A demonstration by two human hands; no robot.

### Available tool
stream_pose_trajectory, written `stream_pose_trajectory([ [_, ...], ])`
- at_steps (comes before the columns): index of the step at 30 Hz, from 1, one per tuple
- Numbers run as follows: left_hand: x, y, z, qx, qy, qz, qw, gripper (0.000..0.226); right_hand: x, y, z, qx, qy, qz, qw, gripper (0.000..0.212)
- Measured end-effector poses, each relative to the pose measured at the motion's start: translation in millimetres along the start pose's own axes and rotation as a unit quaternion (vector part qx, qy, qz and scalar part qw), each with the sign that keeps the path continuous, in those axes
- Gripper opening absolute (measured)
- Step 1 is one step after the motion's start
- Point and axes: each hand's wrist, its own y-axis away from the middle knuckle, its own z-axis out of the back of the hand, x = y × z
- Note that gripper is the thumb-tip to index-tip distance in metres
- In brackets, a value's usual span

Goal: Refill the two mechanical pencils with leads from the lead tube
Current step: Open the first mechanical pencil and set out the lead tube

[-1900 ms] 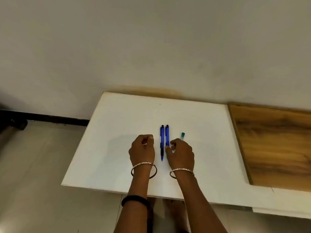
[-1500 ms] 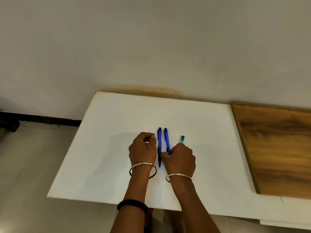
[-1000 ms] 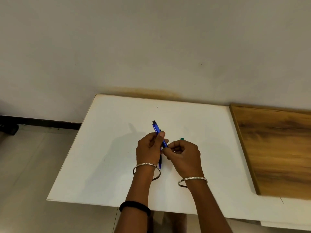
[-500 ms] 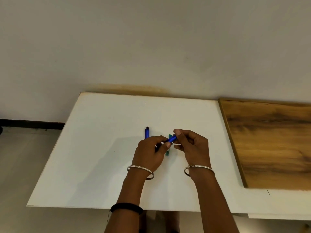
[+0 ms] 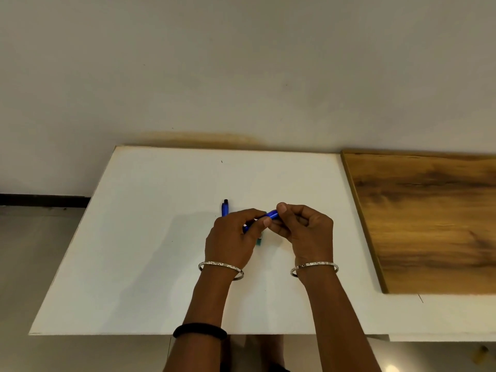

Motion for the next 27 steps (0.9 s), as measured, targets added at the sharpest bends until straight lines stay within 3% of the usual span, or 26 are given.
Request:
stream_pose_trajectory([
  [4, 0.9, 0.2, 3.0, 0.004, -0.005, 0.004, 1.000, 0.027, 0.3, 1.0, -2.1, -0.009, -0.019, -0.023, 1.000, 0.008],
  [8, 6.9, -0.4, 6.4, -0.012, 0.000, 0.025, 1.000, 0.029, 1.2, -5.0, 4.4, -0.077, -0.061, -0.053, 0.994, 0.018],
  [11, 9.1, -0.8, 4.1, -0.016, 0.001, 0.039, 0.999, 0.029, -5.9, -10.7, 11.0, -0.124, 0.151, 0.040, 0.980, 0.021],
  [15, 11.8, -0.4, 2.6, -0.029, 0.001, 0.047, 0.998, 0.029, -16.1, -14.7, 20.6, -0.127, 0.427, 0.126, 0.886, 0.020],
  [22, 14.0, -1.9, 4.8, -0.037, 0.006, 0.058, 0.998, 0.028, -22.6, -19.1, 22.3, -0.065, 0.512, 0.094, 0.851, 0.015],
  [27, 14.2, -1.5, 4.0, -0.031, 0.008, 0.055, 0.998, 0.028, -16.4, -17.7, 21.7, -0.074, 0.514, 0.077, 0.851, 0.029],
])
